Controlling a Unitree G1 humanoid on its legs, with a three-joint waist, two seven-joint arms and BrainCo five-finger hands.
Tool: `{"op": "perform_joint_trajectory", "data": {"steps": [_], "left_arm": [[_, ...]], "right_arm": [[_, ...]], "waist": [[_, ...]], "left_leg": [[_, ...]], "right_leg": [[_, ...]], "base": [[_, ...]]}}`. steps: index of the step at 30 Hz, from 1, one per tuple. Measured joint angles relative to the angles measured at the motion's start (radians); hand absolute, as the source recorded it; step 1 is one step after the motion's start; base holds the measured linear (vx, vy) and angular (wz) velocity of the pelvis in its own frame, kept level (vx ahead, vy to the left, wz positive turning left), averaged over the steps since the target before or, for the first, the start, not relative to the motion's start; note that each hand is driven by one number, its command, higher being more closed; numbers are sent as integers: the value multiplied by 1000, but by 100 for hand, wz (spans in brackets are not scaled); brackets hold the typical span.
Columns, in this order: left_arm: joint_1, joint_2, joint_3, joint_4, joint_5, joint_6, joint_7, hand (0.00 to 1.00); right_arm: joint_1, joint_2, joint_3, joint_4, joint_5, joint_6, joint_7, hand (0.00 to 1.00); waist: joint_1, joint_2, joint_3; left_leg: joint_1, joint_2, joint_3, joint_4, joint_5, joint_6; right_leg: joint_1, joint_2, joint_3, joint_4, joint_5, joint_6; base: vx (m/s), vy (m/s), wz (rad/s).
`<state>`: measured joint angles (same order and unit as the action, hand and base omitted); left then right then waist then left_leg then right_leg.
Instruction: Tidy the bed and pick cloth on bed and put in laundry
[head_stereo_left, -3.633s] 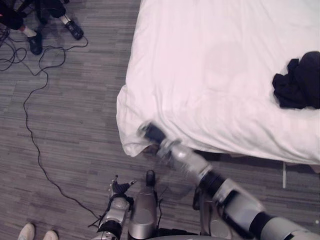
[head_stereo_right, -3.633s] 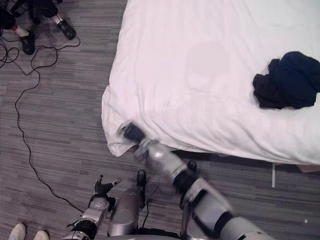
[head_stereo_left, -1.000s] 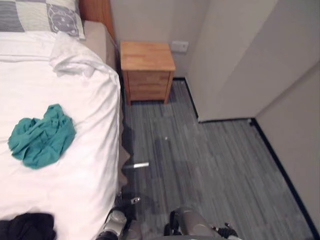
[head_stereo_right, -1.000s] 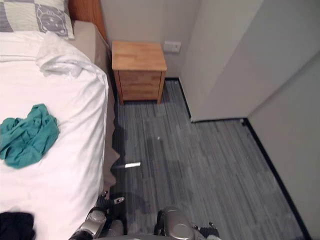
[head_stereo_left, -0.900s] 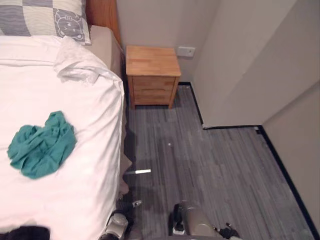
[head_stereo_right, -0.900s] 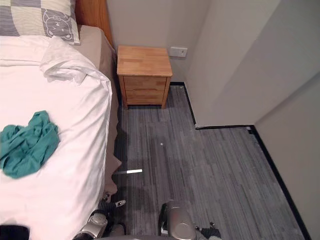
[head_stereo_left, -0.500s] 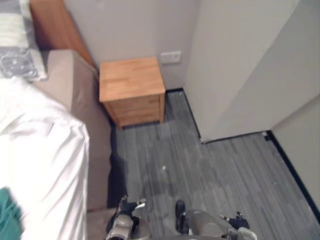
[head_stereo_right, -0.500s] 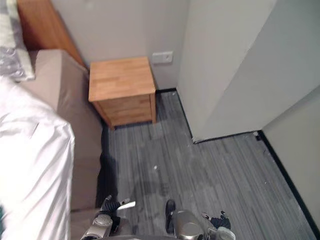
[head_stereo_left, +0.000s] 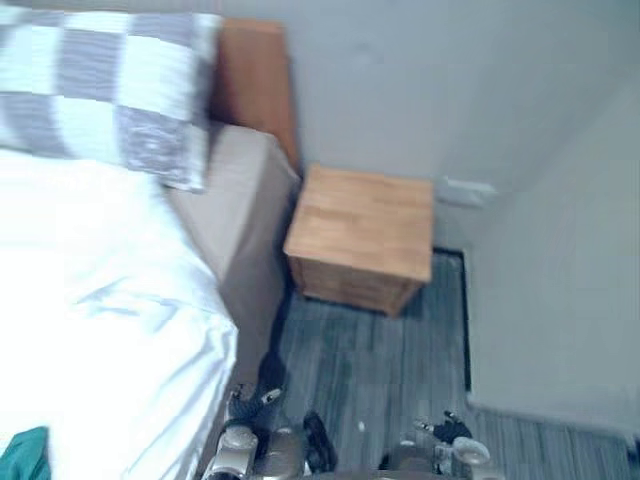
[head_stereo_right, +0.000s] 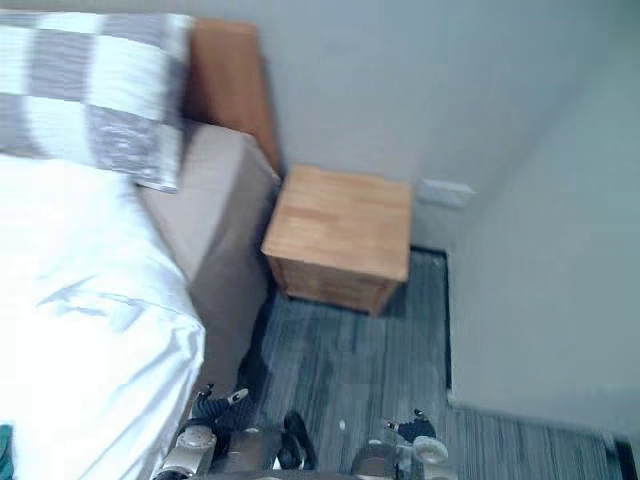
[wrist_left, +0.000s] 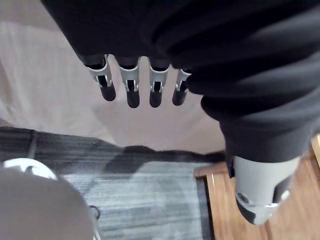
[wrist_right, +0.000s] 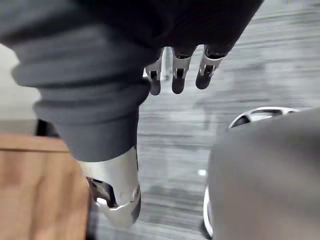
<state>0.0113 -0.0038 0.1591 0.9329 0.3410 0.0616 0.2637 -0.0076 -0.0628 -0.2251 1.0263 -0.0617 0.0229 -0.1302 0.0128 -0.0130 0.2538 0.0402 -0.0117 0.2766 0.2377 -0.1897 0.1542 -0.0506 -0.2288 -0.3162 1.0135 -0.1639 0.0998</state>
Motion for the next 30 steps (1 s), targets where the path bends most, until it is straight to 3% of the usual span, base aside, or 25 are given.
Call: {"op": "perform_joint_trajectory", "data": {"steps": [2,4,5,6,7,8,9,11,12,15,16,18,19,20,23,25,28,30], "left_arm": [[3,4,1,6,-14,1,1,0],[9,6,0,8,-25,0,3,0],[10,6,0,8,-28,-1,3,0],[10,7,3,8,-31,-1,3,0],[10,10,12,4,-37,-2,3,0],[9,18,19,-6,-37,-1,-2,0],[-5,-11,66,6,-46,0,-1,0],[10,-44,113,-1,-53,-3,0,0],[10,-59,128,3,-52,-4,-3,0],[10,-78,160,-1,-55,-7,-3,0],[10,-81,161,-2,-56,-6,-1,0],[10,-74,167,-16,-57,-5,0,0],[13,-68,166,-20,-59,-2,4,0],[17,-62,157,-20,-59,0,3,0],[32,-36,113,-25,-54,-1,-1,0],[37,-2,57,-25,-46,0,-2,0],[38,9,16,-31,-42,-2,-4,0],[42,21,-5,-31,-42,-6,-10,0]], "right_arm": [[9,-5,0,-13,-1,-3,0,0],[13,-9,0,-15,0,-9,-1,0],[14,-9,0,-13,0,-10,-1,0],[17,-2,0,-10,0,-14,-2,0],[28,13,-1,-10,0,-13,-2,0],[39,24,-2,-10,0,-13,-2,0],[17,-6,-10,-14,1,-14,-2,0],[6,-1,-5,-29,1,-14,-2,0],[10,20,0,-33,1,-14,-2,0],[25,40,21,-95,12,-9,-6,0],[28,44,24,-124,13,-6,-11,0],[70,58,39,-295,13,5,-27,0],[80,61,38,-412,12,5,-44,0],[72,59,36,-489,10,4,-53,0],[28,50,28,-680,-36,2,-73,0],[-26,19,-1,-848,-99,-16,-104,0],[-125,-77,-5,-895,-147,-17,-131,0],[-210,-137,56,-895,-178,-18,-130,0]], "waist": [[5,-4,-2],[1,-5,-3],[1,-5,-3],[1,-10,-4],[3,-46,-20],[5,-66,-23],[17,1,-11],[49,28,-21],[48,43,-30],[55,56,-38],[55,53,-40],[47,38,-41],[46,32,-38],[38,28,-43],[31,17,-59],[21,-1,-73],[28,-3,-73],[31,-2,-73]], "left_leg": [[59,1,-108,-9,1,-2],[101,18,-283,-11,-5,-58],[105,23,-317,-10,-9,-75],[92,28,-403,-3,-34,-116],[72,13,-454,24,-72,-168],[59,3,-477,39,-100,-187],[41,57,-525,53,-114,-218],[44,97,-531,16,-95,-249],[45,126,-546,6,-71,-271],[27,176,-532,11,-32,-303],[19,181,-513,10,-24,-302],[-18,203,-341,32,7,-273],[-27,236,-113,53,0,-251],[-21,257,18,50,1,-239],[-17,226,55,-17,51,-249],[-25,168,23,-114,115,-236],[-19,141,-1,-175,158,-229],[3,136,-4,-209,176,-233]], "right_leg": [[-62,8,41,-79,-17,-15],[-128,70,216,-318,-34,1],[-134,92,279,-394,-31,5],[-130,133,445,-584,-2,23],[-134,144,555,-692,57,54],[-138,143,600,-734,123,75],[-131,177,565,-677,87,55],[-122,208,530,-674,60,35],[-102,218,471,-671,46,11],[-41,225,358,-708,42,-21],[-37,221,338,-713,41,-25],[-10,188,266,-758,42,-36],[10,175,229,-777,44,-38],[18,165,209,-783,40,-39],[29,146,203,-835,78,-16],[30,120,175,-895,121,-4],[35,107,156,-924,145,-5],[50,108,151,-932,148,-7]], "base": [[634,-211,234],[527,-296,244],[443,-411,253],[497,-552,259],[402,-470,262],[318,-510,214],[237,-430,139],[209,-424,86],[104,-287,76],[85,-268,101],[5,-161,106],[-38,-106,108],[-66,-52,100],[-62,-14,75],[-58,35,30],[-37,73,37],[5,66,36],[-55,13,10]]}}
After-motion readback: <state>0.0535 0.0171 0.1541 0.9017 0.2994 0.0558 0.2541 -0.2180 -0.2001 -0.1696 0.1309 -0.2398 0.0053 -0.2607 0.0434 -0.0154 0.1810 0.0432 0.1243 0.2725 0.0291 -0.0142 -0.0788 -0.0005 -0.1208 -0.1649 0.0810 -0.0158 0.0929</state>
